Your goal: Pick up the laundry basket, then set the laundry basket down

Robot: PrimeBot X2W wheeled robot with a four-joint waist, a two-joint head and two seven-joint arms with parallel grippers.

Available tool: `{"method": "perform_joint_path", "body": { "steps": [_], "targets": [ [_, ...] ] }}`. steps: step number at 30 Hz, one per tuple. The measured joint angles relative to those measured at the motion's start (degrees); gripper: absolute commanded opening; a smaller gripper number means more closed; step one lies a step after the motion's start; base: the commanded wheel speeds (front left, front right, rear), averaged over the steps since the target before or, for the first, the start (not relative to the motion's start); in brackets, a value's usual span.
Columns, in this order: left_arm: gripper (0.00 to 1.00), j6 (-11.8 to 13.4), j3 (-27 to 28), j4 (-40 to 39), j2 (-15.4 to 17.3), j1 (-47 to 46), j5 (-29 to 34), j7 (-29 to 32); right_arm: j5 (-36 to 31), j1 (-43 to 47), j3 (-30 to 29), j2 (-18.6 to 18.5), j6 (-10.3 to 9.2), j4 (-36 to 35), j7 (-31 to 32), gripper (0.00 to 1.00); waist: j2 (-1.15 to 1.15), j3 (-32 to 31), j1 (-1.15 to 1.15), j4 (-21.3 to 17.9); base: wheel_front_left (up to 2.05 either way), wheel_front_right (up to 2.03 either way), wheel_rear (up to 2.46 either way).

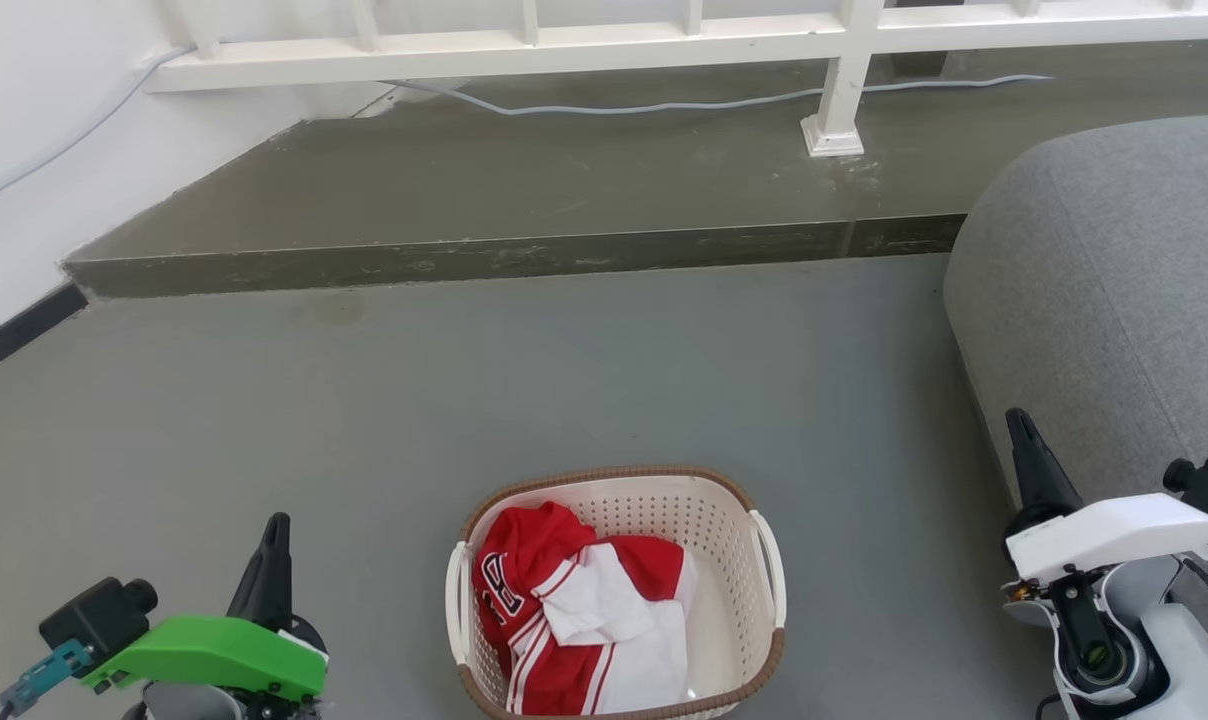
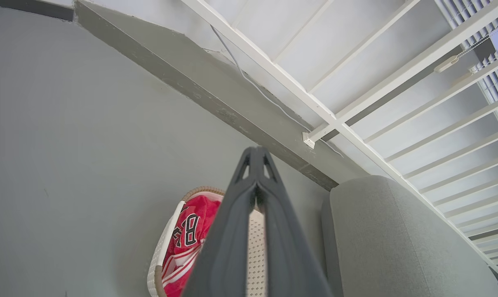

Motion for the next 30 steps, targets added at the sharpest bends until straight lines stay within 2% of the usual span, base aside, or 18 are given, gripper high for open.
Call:
{"method": "perform_joint_path", "body": {
  "steps": [30],
  "targets": [
    [0.00, -4.0, 5.8, 3.4, -1.5, -1.3, -20.7, 5.0, 20.7, -0.2, -6.8, 2.9, 4.03, 2.0, 4.7, 0.00, 0.00, -0.8, 0.00, 1.1, 0.00, 0.00, 0.00]
  ]
}}
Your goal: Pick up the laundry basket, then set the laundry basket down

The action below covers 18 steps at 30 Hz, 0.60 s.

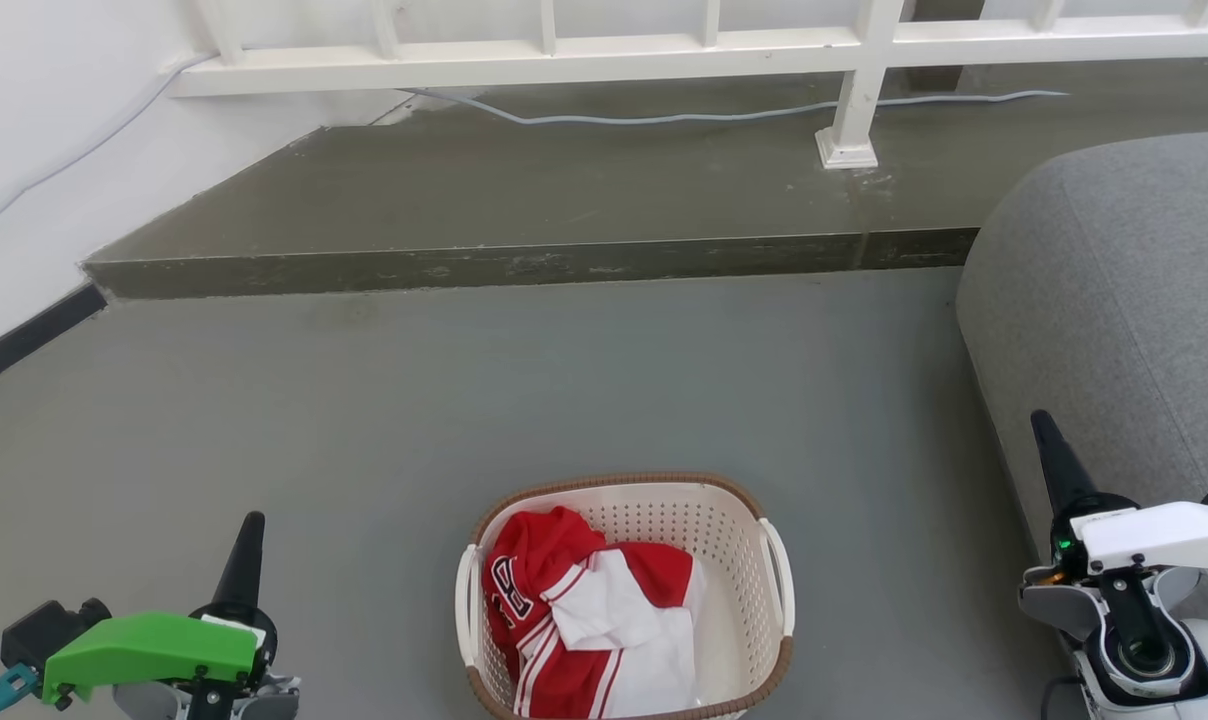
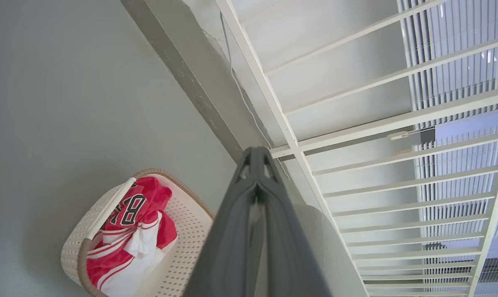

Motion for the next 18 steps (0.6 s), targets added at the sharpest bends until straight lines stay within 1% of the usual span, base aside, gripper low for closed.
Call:
{"method": "perform_joint_path", "body": {
  "steps": [6, 18],
  "targets": [
    [0.00, -0.7, 1.4, 0.5, -0.3, -0.2, -4.1, 1.0, 4.3, -0.1, -1.5, 0.5, 0.62, 0.4, 1.1, 0.00, 0.00, -0.2, 0.00, 0.2, 0.00, 0.00, 0.00],
    [0.00, -2.6, 3.8, 2.1, -0.8, -1.5, -13.2, 3.0, 13.3, -0.7, -4.5, 2.0, 2.61, 1.3, 3.3, 0.00, 0.00, -0.5, 0.00, 0.7, 0.00, 0.00, 0.00]
  ]
}}
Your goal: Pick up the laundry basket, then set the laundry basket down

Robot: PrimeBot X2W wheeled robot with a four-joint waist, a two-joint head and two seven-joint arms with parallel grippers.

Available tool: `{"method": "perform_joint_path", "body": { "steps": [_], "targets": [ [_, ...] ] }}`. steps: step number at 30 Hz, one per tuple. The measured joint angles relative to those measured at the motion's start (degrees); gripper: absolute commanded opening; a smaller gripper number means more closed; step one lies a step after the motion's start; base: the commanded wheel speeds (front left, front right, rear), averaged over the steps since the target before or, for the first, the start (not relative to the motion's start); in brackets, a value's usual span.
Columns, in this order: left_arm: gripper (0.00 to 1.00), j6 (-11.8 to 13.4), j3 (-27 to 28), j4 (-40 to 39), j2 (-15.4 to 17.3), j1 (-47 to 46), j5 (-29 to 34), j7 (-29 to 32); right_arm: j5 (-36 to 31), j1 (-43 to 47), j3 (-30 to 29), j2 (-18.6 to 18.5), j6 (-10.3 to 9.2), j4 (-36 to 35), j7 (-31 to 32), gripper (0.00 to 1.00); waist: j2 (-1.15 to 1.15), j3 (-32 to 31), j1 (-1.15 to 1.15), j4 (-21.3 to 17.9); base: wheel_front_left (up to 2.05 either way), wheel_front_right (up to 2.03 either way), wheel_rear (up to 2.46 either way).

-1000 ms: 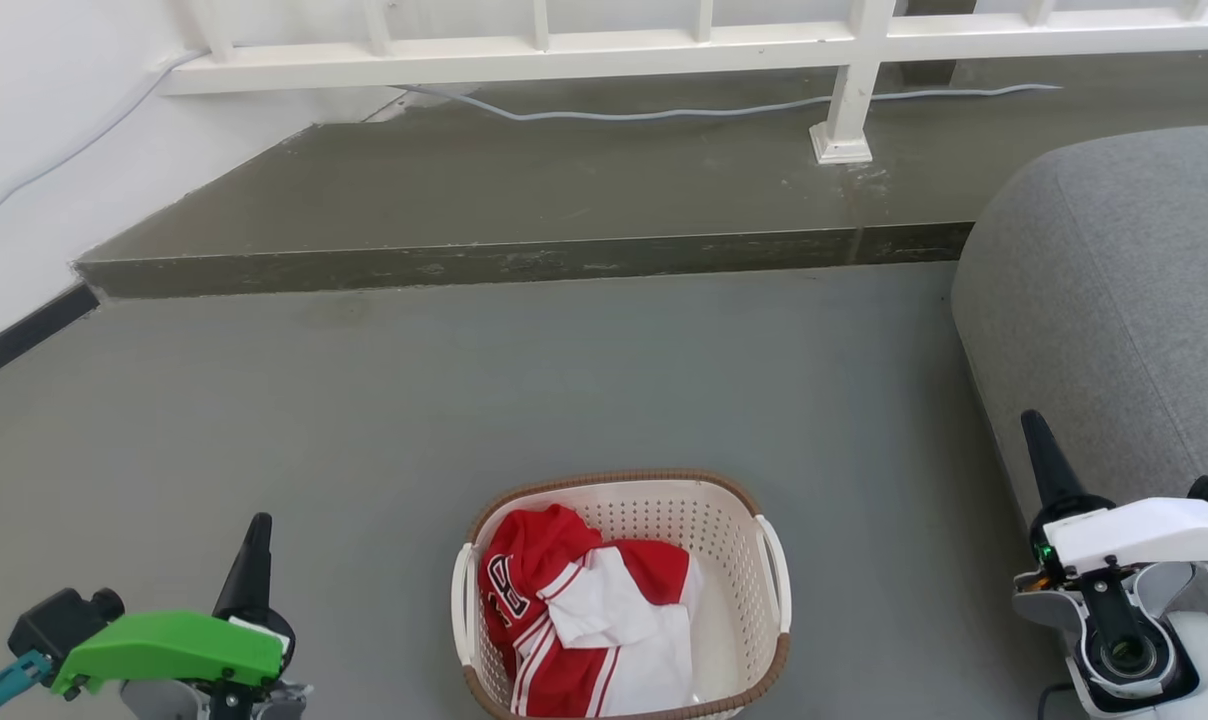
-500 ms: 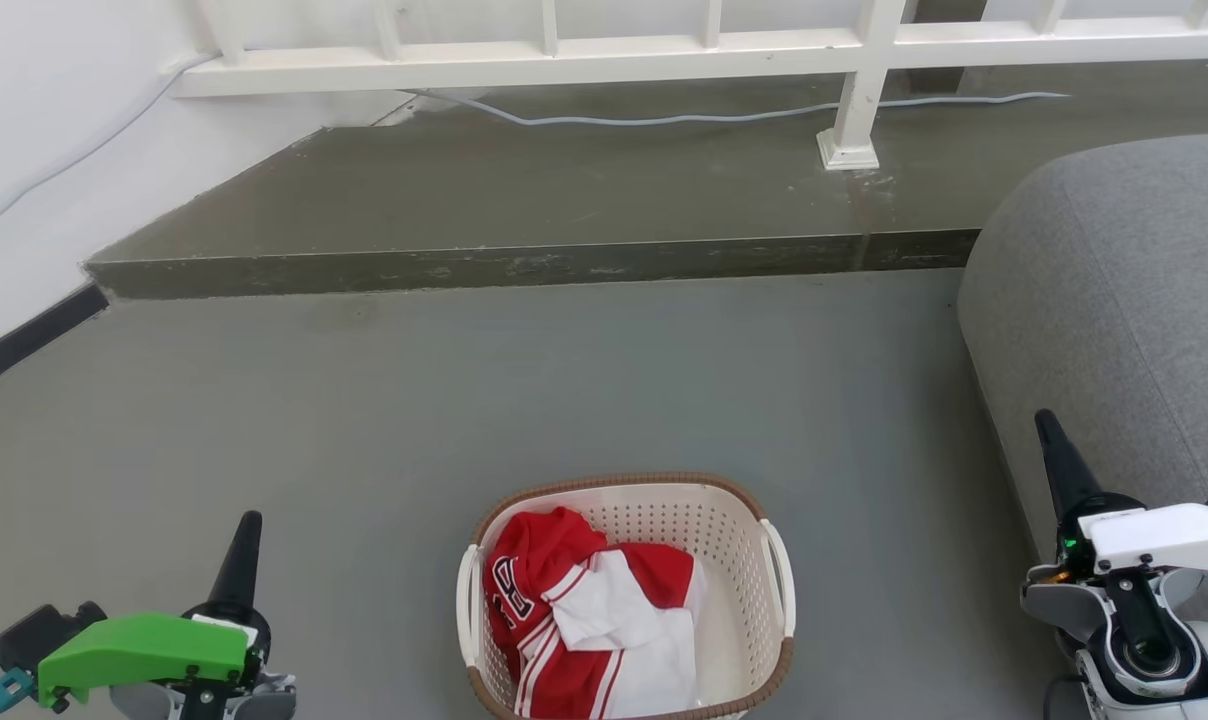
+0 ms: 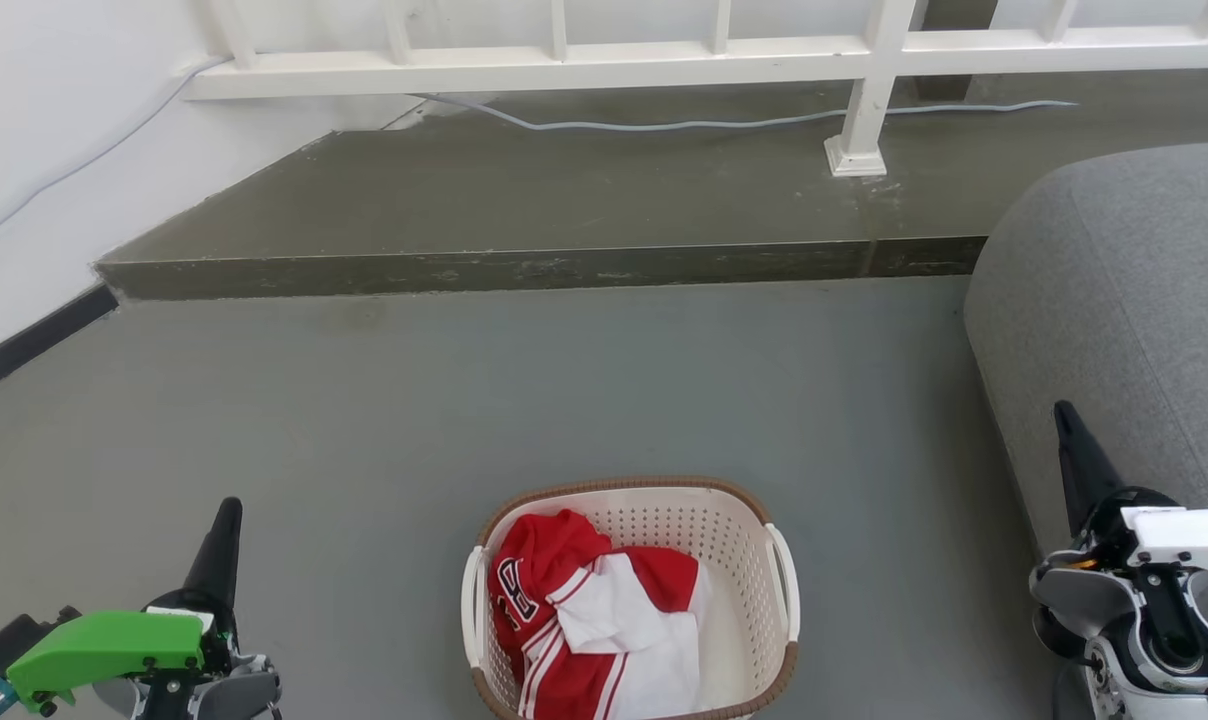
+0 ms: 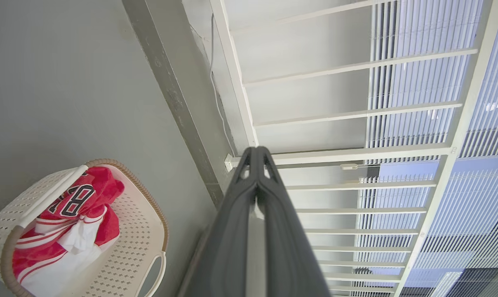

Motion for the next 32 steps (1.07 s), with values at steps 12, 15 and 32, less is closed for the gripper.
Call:
{"method": "perform_joint_path", "body": {
  "steps": [12, 15, 32],
  "targets": [
    [0.00, -0.9, 1.5, 0.6, -0.8, -0.7, -4.5, 1.0, 4.6, -0.4, -1.5, 0.8, 0.89, 0.5, 1.0, 0.00, 0.00, -0.2, 0.00, 0.2, 0.00, 0.00, 0.00],
    [0.00, -0.9, 1.5, 0.7, -0.8, -0.7, -4.5, 1.0, 4.6, -0.4, -1.5, 0.8, 0.89, 0.5, 1.0, 0.00, 0.00, -0.2, 0.00, 0.2, 0.00, 0.00, 0.00],
    [0.00, -1.0, 1.5, 1.4, -0.8, -0.7, -4.5, 1.2, 4.6, -0.4, -1.7, 0.8, 0.90, 0.9, 1.0, 0.00, 0.00, -0.2, 0.00, 0.2, 0.00, 0.00, 0.00]
  ]
}}
